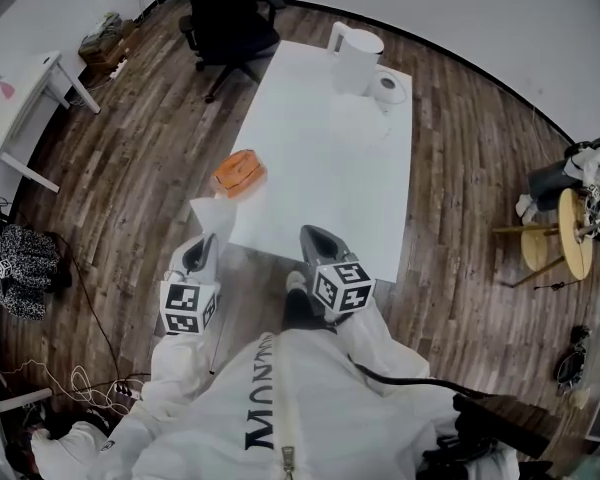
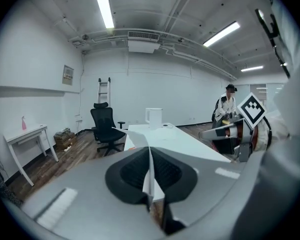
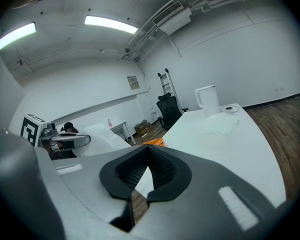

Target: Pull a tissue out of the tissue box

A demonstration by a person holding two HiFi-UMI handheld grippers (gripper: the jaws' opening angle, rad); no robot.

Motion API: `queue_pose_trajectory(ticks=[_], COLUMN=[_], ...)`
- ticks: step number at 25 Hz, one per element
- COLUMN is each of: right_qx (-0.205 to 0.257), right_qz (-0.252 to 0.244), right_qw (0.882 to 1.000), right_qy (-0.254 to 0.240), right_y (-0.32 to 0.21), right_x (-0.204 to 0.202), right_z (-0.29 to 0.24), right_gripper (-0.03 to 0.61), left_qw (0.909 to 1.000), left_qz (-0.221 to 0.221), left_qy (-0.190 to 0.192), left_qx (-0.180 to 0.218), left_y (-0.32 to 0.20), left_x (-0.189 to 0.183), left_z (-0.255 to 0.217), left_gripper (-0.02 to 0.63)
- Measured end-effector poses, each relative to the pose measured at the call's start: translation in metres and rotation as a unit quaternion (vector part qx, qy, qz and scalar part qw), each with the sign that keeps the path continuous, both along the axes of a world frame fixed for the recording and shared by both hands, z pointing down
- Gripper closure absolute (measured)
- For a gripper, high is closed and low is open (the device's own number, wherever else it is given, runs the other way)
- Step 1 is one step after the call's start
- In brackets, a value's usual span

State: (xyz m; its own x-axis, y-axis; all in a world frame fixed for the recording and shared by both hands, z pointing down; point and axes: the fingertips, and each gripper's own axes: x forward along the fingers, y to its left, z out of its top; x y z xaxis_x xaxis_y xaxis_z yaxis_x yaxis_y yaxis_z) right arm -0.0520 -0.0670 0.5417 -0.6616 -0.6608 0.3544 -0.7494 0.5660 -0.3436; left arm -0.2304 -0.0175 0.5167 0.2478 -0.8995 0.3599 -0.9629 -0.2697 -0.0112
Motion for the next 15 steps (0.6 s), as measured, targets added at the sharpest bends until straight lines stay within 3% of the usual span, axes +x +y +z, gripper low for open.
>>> queue_pose_trajectory(ticks=[7, 15], right_qx=[0.029, 0.071], right_qz=[0.025, 0.021], right_qw=[0.999, 0.996], right_qy=[0.016, 0.040], right_y=[0.056, 0.079], right_x=[0.012, 0.027], right_z=[-0.019, -0.035], right_gripper=[0.578, 0.580], left_qw=[0.9999, 1.0000], left_qz=[0.010, 0.001], left_qy=[0.007, 0.009], left_qx=[0.002, 0.003], left_y=[0.049, 0.076], left_x=[0.010, 0.027], left_z=[0.001, 0.002], left_gripper=[0.614, 0.614])
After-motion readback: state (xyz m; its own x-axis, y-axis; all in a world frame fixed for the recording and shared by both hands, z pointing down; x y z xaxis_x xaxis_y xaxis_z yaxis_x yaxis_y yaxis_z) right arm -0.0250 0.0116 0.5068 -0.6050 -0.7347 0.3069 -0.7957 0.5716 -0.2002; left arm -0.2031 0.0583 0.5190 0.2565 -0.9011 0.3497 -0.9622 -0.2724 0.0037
